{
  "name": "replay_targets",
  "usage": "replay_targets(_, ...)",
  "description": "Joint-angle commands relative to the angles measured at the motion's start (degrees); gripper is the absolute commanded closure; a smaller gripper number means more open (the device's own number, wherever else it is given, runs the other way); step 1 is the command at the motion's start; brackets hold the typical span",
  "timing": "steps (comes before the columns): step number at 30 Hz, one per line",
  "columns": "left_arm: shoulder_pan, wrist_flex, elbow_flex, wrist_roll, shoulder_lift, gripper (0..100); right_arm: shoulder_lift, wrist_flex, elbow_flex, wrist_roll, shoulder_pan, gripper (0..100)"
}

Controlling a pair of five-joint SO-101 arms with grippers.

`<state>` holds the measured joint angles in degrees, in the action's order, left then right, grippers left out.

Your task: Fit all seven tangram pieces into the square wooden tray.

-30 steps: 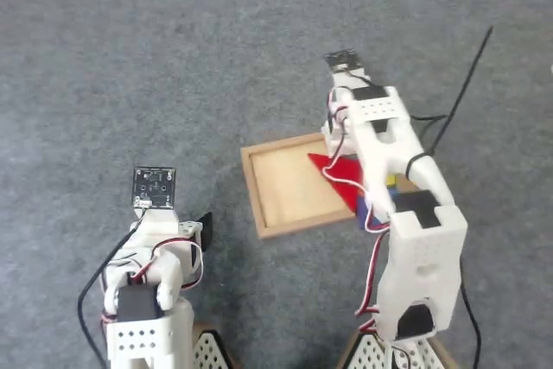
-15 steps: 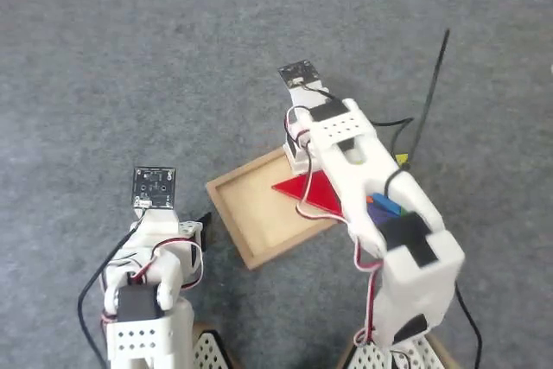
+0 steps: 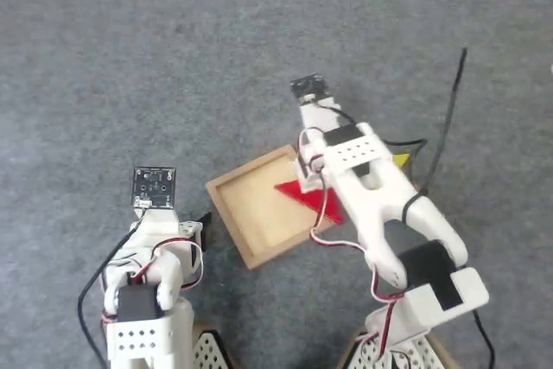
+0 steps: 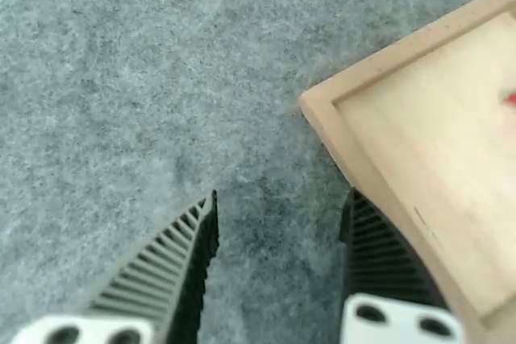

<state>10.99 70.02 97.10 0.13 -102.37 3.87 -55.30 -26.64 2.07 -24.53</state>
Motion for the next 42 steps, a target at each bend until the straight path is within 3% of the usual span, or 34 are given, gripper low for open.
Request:
replay_targets(1, 0.2, -1.2, -0.7, 0.6, -0.6, 76, -3.1, 0.4, -1.3, 0.1, -0.1, 71.0)
replay_targets(7, 0.2, -1.2, -0.7, 0.6, -0.6, 76, -3.3, 1.5, -2.3, 0.0, -8.3, 71.0)
replay_targets(16, 0.2, -1.2, -0.7, 0.6, -0.6, 76, -3.5, 3.3, -2.3, -2.4, -14.2, 71.0)
replay_targets(22, 0.2, -1.2, -0.7, 0.6, -0.6, 76, -13.4, 3.6, -5.5, -1.9, -10.9, 71.0)
replay_targets(30, 0.2, -1.2, -0.7, 0.6, -0.6, 76, -35.7, 7.8, -24.2, -5.0, -5.2, 71.0)
replay_targets(35, 0.2, -1.2, -0.7, 0.6, -0.6, 76, -31.5, 7.9, -24.7, -6.9, 0.5, 71.0)
replay_targets(42, 0.2, -1.2, -0.7, 0.6, -0.6, 76, -16.8, 7.5, -20.5, -6.7, -4.4, 71.0)
